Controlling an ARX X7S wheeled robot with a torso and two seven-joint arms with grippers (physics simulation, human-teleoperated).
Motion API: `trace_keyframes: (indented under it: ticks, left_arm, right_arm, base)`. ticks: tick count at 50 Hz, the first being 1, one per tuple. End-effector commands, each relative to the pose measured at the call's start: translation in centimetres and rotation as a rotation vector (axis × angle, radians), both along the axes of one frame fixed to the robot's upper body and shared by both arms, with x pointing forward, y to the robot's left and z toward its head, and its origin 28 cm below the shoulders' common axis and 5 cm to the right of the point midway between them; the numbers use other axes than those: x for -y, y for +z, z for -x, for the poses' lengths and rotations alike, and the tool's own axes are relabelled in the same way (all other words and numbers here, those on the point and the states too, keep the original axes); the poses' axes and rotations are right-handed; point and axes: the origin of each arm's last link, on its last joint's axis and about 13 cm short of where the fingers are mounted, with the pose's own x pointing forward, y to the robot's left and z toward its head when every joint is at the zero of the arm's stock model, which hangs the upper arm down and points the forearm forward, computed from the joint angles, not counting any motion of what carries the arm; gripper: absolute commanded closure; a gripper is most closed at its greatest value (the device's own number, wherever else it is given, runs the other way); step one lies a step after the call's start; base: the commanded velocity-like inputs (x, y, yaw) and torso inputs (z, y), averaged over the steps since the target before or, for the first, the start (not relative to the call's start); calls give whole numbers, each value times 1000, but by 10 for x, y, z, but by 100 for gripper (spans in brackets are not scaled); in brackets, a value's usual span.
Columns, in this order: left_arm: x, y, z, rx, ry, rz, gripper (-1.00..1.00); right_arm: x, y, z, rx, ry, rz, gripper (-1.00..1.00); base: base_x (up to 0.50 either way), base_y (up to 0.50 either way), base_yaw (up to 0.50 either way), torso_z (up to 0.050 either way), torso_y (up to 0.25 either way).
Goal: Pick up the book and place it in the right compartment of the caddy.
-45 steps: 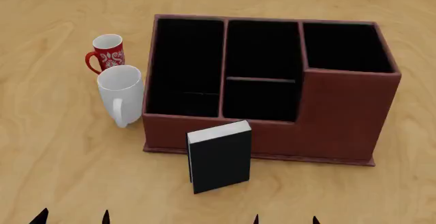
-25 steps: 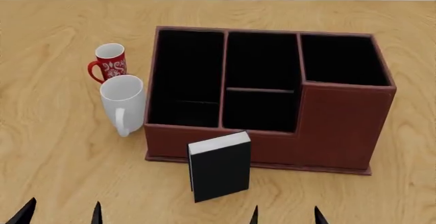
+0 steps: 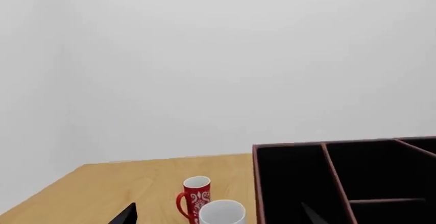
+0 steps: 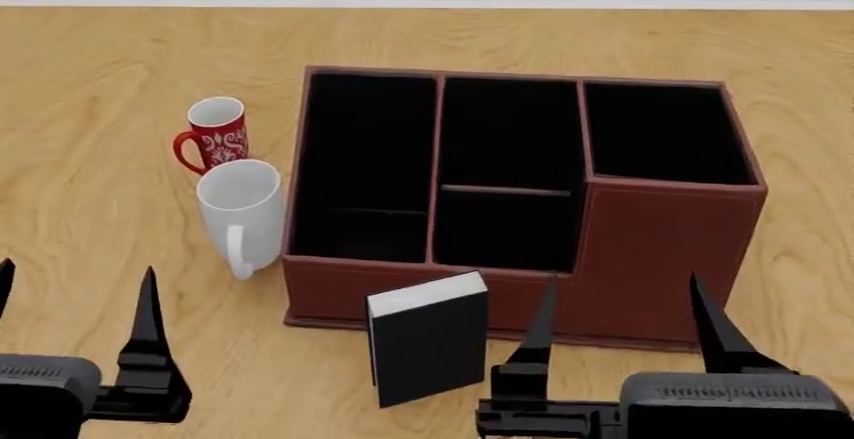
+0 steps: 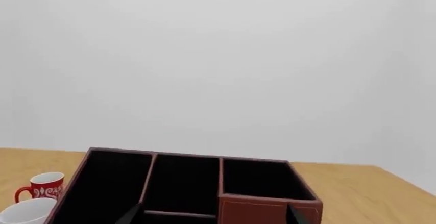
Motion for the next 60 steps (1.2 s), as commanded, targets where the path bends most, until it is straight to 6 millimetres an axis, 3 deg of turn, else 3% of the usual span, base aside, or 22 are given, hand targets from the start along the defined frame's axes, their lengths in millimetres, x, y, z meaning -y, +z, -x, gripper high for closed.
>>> trace_keyframes:
  ticks: [1, 11, 42, 60]
  left_arm:
    - [-1, 6, -4, 15, -3, -27, -100]
    - [-1, 7, -3, 5, -23, 14, -100]
    - [-6, 3, 5, 50, 32, -85, -100]
    - [-6, 4, 6, 51, 26, -87, -100]
  right_arm:
    - [2, 6, -2, 18, 11, 8, -100]
    - [5, 8, 0, 26, 17, -14, -100]
    - [2, 4, 6, 4, 1, 33, -100]
    - [0, 3, 6, 17, 4, 77, -100]
  base:
    - [0, -500, 0, 50, 0]
    - [0, -500, 0, 42, 0]
    - [4, -500, 0, 0, 0]
    - [432, -221, 0, 0, 0]
